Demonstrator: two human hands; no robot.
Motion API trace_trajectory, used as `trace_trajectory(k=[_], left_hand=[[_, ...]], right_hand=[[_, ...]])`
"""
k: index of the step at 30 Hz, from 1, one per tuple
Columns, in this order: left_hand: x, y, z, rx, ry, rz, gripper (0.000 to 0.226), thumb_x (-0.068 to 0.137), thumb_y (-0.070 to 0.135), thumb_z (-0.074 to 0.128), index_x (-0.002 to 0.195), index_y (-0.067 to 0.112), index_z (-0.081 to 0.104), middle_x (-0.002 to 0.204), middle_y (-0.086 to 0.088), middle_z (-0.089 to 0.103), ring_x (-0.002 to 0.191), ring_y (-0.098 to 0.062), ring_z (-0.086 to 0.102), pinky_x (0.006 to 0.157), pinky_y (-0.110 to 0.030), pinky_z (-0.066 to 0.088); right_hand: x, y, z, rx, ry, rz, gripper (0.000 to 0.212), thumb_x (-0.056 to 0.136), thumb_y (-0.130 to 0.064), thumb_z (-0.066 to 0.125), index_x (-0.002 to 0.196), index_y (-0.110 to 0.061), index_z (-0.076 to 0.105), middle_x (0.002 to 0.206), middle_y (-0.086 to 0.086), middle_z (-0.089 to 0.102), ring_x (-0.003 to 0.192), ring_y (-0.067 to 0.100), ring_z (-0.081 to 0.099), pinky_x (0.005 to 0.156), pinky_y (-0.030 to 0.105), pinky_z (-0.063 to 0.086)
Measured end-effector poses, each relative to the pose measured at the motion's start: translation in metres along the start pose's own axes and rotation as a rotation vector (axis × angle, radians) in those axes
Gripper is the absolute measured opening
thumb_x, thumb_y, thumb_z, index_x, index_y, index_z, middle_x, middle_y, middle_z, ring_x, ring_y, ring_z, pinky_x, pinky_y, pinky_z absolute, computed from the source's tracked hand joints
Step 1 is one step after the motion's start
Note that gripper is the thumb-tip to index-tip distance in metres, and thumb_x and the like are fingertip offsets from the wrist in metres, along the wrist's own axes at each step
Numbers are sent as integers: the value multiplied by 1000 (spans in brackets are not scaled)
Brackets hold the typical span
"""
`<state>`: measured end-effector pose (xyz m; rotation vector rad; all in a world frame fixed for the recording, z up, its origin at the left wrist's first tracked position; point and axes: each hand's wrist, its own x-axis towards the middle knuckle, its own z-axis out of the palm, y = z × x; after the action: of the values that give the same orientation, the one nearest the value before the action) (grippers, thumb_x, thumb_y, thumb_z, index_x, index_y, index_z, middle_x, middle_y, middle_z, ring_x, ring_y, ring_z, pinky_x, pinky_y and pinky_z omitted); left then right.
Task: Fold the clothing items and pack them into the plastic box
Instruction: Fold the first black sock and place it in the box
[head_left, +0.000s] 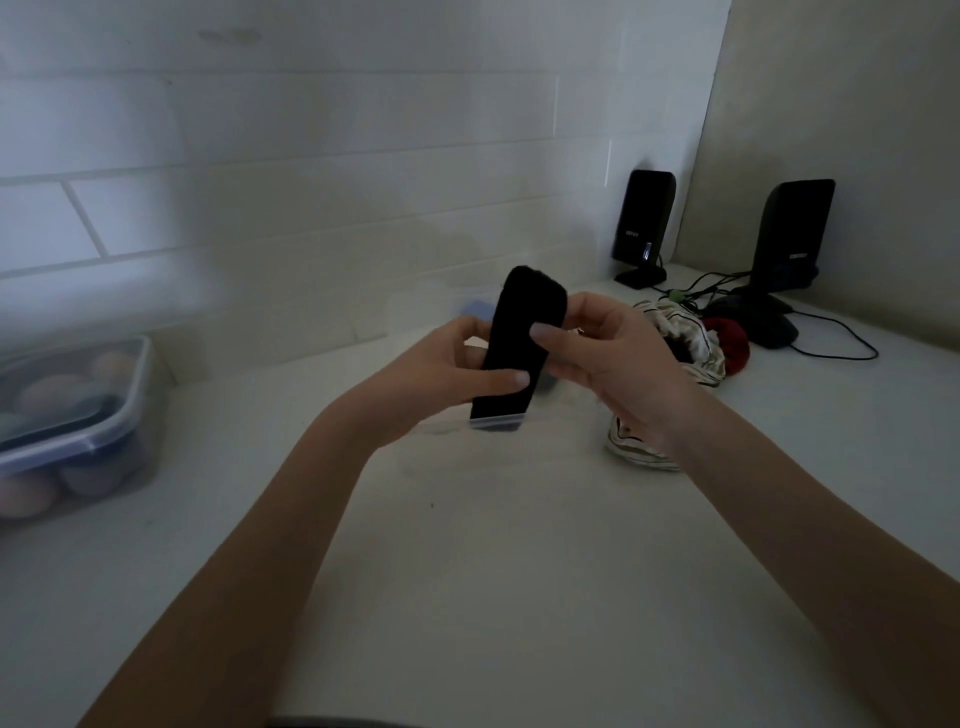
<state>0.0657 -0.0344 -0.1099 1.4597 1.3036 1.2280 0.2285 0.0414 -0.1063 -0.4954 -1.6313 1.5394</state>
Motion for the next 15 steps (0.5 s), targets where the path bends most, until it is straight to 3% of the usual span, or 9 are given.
trace_trajectory(k=[2,6,10,12,15], left_hand=[[-3,3,4,28,-78,0,37,78,5,68,107,24,54,99,0,74,97,-16,69,85,-27,53],[-6,6,7,36,-108,16,32,88,1,55,114,19,56,99,3,73,95,-14,70,79,-21,54],[-6,8,6,25,-55,6,25,90,2,54,110,16,60,90,6,75,86,-13,72,71,-17,54],[-7,9,7,42,-66,2,23,90,3,53,108,15,62,88,7,76,84,-13,72,69,-17,53],[-6,8,7,57,-61,7,21,89,3,55,104,15,64,87,7,76,82,-13,73,70,-17,53]], right_hand=[[1,2,-1,-55,30,-21,7,81,-4,68,84,-7,63,84,14,63,79,26,63,79,42,54],[0,4,1,-127,62,-33,16,77,-14,73,86,-6,63,79,24,63,67,29,55,70,58,49],[0,2,3,-145,95,-18,9,83,-11,68,85,-12,59,83,13,65,73,21,59,70,38,49],[-1,1,4,-65,102,25,18,82,-10,68,90,-14,52,86,8,67,73,17,63,76,33,51],[-2,-3,3,89,97,107,42,81,-11,69,115,-6,45,104,17,67,82,23,67,80,35,56]])
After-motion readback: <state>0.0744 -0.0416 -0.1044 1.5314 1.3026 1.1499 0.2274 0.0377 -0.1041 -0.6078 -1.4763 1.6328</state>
